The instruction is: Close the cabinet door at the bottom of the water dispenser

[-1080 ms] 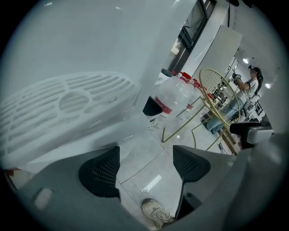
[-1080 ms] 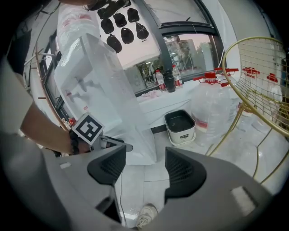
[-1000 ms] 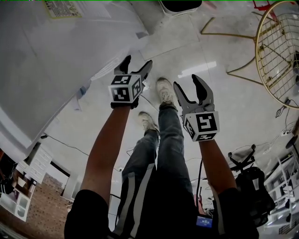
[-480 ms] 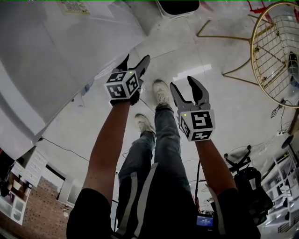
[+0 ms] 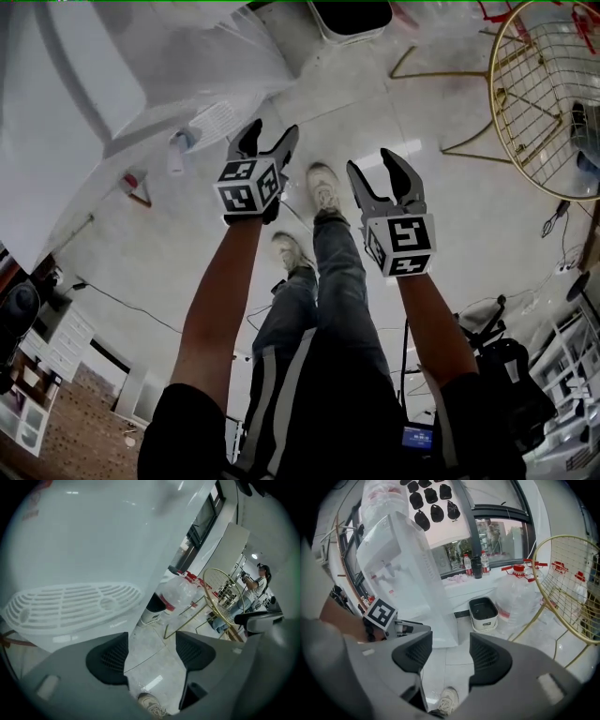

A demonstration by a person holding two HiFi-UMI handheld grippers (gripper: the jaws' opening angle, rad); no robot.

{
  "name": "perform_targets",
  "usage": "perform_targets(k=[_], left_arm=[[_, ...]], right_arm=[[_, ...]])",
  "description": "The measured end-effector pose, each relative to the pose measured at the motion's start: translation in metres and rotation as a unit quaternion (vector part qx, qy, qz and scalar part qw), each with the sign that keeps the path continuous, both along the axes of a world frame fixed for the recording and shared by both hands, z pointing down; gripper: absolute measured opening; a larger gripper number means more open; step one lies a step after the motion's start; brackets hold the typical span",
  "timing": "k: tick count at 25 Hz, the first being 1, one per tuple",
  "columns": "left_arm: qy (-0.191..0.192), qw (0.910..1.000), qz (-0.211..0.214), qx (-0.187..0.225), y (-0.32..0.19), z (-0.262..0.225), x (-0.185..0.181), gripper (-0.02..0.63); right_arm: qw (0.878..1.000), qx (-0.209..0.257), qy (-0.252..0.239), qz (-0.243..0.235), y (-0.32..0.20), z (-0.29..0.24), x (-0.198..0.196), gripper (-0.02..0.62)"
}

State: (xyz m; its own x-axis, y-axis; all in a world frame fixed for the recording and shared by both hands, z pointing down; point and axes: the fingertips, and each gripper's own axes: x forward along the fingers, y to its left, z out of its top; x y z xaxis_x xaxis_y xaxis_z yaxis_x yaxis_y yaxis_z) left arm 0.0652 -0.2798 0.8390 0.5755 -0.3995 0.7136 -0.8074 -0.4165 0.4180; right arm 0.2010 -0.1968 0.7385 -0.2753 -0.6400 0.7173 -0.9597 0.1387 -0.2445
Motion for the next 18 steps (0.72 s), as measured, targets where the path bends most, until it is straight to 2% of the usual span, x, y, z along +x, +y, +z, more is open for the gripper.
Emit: perform_targets(k=[6,10,14,18], left_arm=[[0.022,0.9986,0.018,0.045,0.037,-0.072,-0.017,0.294],[0.049,0.9966,0.016,0.064,0.064,-0.139,-0.043,0.248],[0.052,0.9919,0.018,0.114,0.08,-0.211,-0.074,0.193],[0.053,0.984,0.025,0.168,0.094,-0.284,-0.096,0.179]], right_arm=[[0.999,0.033,0.014,-0.015,0.031,-0.048,-0.024,0.235],[0.997,0.07,0.025,-0.017,0.052,-0.097,-0.038,0.175],[0.994,0.11,0.02,-0.011,0.062,-0.155,-0.055,0.155],[0.988,0.149,0.012,-0.025,0.065,-0.214,-0.074,0.152]])
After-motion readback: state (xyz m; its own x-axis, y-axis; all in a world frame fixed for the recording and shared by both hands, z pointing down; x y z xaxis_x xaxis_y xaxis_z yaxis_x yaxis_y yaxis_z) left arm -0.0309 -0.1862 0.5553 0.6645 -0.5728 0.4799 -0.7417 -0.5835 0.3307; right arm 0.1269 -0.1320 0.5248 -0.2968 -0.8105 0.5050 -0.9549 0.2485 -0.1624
